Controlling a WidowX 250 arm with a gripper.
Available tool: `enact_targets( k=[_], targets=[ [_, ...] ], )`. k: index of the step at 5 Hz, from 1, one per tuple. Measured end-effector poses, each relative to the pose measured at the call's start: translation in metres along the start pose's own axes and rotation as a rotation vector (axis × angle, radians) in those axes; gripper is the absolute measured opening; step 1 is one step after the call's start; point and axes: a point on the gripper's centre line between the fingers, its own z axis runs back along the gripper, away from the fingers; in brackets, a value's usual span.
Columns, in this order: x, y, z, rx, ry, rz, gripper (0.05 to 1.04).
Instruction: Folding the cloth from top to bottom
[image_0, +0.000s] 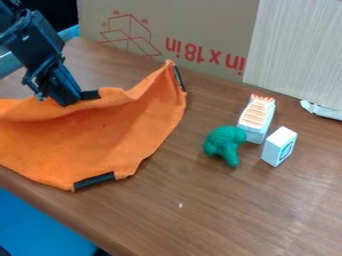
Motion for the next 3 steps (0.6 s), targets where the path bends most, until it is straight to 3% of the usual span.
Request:
enact_targets(
  k=[3],
  targets=[
    [-0.013,-0.044,-0.016,-0.003,0.048,-0.088,0.055]
  ],
)
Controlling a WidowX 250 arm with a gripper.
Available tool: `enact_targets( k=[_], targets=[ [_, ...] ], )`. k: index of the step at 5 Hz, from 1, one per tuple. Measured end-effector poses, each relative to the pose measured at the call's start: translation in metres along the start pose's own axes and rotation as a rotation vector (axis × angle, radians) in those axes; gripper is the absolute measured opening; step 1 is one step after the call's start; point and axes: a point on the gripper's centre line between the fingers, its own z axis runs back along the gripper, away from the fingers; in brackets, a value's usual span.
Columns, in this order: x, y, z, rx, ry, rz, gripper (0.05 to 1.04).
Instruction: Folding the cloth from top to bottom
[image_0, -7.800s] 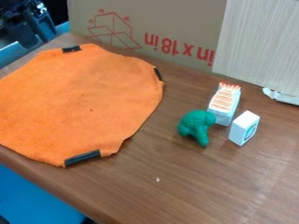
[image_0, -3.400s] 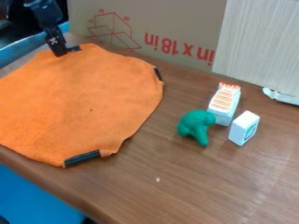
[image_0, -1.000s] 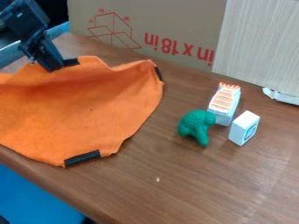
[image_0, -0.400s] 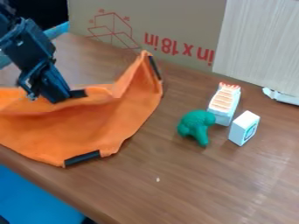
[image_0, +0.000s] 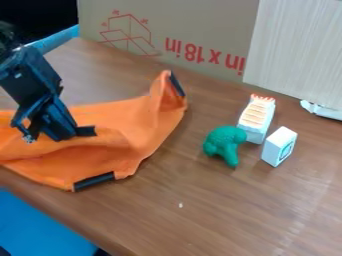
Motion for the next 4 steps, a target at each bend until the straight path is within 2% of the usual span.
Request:
enact_targets(
  k=[1,2,3,4],
  targets=[
    [-0.002,-0.006,-0.005,0.007,0.021,-0.012,0.078],
    [-0.002,-0.008,-0.006,0.013,0.017,0.026,0.234],
    [0.003,-0.009,-0.005,0.032,0.011,0.044,0.509],
    [0.011,-0.013,0.003,0.0,-0.011,0.066,0.803]
  ],
)
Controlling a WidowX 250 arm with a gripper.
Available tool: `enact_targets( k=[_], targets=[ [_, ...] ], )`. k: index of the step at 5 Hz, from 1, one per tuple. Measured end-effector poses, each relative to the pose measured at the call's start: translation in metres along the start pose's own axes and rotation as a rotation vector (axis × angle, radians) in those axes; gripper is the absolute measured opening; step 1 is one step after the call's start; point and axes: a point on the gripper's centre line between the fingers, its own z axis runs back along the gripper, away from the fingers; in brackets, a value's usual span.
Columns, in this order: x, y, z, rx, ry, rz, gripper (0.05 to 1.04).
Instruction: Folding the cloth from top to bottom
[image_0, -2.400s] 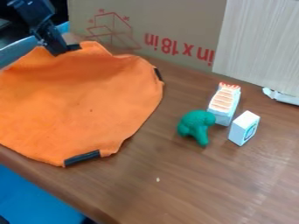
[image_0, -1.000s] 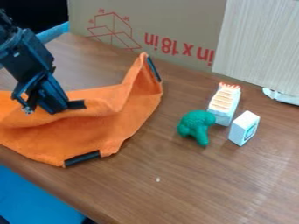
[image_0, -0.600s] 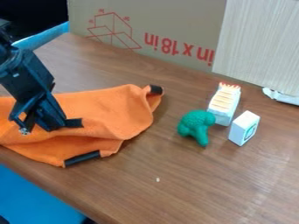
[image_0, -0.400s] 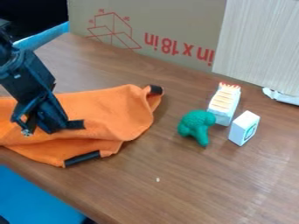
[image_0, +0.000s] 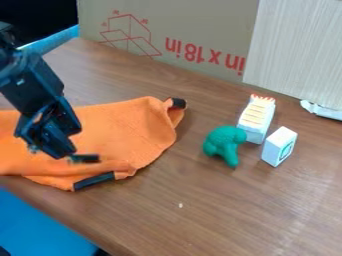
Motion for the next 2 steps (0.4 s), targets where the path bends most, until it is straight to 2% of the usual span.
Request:
enact_targets(
  k=[1,2],
  targets=[
    [0.01,0.004,0.015,-0.037,-0.034,0.03,0.999],
    [0.012,0.011,0.037,-0.044,-0.063,0.06,1.001]
  ],
)
